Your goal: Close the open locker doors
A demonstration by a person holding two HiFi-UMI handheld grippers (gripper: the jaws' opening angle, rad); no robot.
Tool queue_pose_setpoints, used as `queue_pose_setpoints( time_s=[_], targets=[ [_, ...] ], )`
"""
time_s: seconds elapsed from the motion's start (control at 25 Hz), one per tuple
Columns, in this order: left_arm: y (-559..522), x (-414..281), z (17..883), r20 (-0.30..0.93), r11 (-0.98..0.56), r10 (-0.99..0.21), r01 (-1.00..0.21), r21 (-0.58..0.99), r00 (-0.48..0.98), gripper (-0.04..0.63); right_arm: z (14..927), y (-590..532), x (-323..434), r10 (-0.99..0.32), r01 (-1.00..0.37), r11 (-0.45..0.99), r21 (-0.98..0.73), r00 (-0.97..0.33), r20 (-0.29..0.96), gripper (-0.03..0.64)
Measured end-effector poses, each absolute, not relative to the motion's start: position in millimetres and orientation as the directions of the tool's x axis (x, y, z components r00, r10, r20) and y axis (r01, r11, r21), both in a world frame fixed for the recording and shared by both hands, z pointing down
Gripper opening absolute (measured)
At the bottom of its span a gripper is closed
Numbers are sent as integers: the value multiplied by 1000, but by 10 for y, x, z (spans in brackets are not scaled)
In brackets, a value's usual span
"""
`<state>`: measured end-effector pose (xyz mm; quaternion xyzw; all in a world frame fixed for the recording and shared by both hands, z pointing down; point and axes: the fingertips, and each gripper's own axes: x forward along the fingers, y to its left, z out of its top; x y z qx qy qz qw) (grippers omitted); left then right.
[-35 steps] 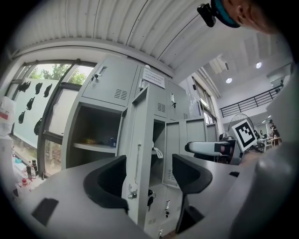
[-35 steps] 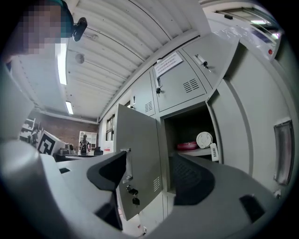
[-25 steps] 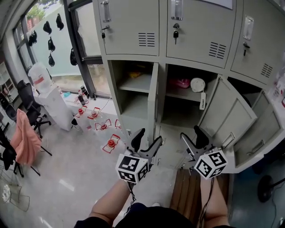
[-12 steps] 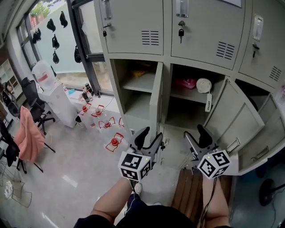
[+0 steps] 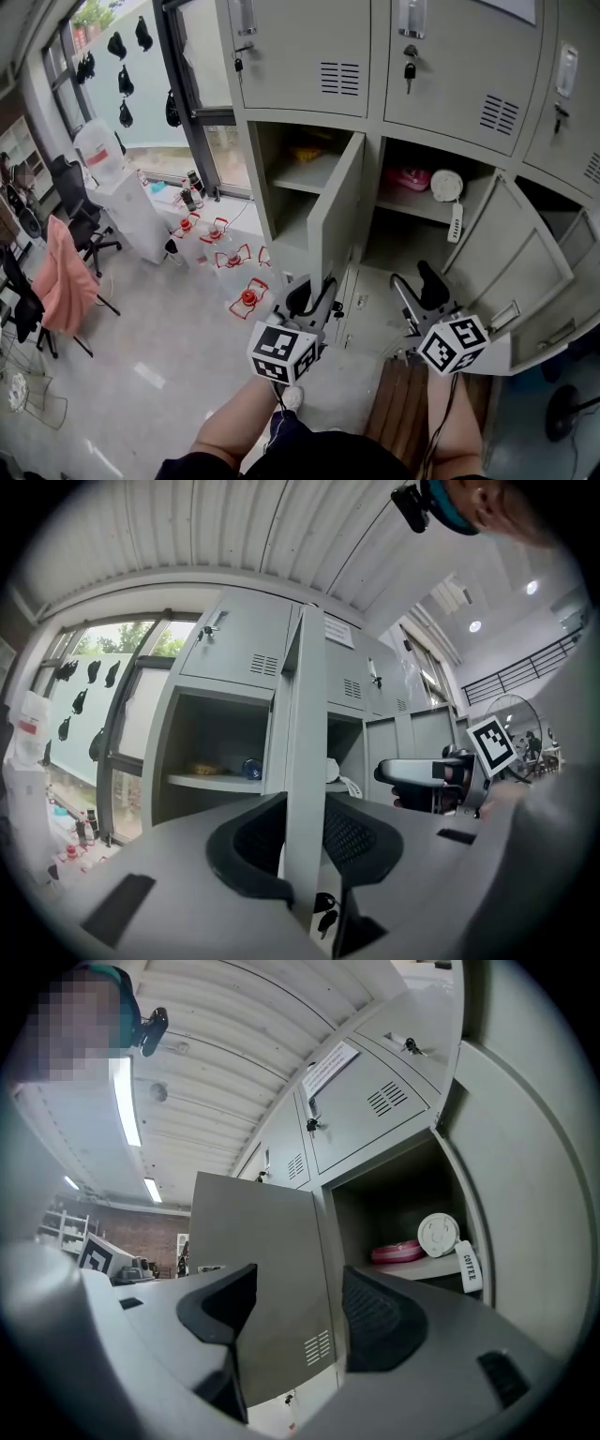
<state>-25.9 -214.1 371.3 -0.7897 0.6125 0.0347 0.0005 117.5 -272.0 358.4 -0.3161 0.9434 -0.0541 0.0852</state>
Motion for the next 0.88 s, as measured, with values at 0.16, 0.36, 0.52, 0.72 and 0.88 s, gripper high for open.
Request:
queue_pose_setpoints(
  time_s=[0.16, 0.36, 0.52, 0.72, 0.88],
  targets=[
    [-2130, -453, 3710, -62, -246, -968, -968, 37, 244, 100, 3586, -2739, 1035, -607, -589, 793, -155, -785, -124, 278],
    [-2159, -737, 3714, -59, -248, -967, -968, 26, 246, 106, 3597, -2810, 839, -618, -599, 784, -165, -777, -118, 276],
    [-2228, -1000, 3708, -59, -240, -969, -970, 28, 238, 117, 3593, -2868, 604, -613, -593, 788, -168, -782, -115, 273],
    [-2301, -1279, 3710, -57, -237, -970, -971, 30, 236, 129, 3553, -2906, 228, -593, -575, 803, -160, -797, -115, 273],
    [-2365, -1482, 3706, -60, -232, -971, -972, 35, 230, 139, 3516, -2950, -65, -574, -557, 817, -150, -811, -113, 272]
  ],
)
